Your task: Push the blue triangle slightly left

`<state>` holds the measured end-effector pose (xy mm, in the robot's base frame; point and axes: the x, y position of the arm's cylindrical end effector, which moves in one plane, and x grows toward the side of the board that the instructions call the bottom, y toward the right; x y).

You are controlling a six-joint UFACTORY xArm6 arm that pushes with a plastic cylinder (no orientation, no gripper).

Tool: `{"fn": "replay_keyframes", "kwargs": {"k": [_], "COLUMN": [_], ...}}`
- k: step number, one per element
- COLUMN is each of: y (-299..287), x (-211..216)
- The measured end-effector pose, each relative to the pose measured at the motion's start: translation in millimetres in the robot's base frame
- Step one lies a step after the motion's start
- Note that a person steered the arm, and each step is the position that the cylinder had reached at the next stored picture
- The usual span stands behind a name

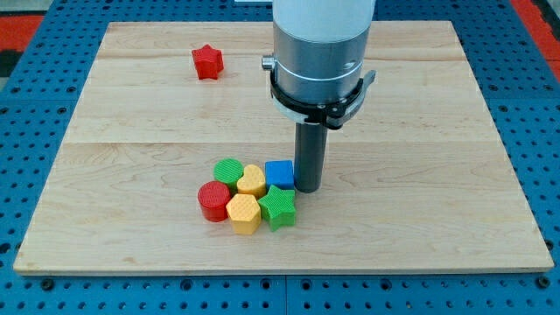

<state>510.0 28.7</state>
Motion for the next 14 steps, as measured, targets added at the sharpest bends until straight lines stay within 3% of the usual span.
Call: {"fn": "replay_keyframes", "kwargs": {"k": [2, 5, 6, 9, 12, 14], "y": [6.8, 75.7, 67.1, 5.2, -57.3, -94.6], "x": [-34.9, -181.5, -207.8, -199.5, -163.5, -169.2]}}
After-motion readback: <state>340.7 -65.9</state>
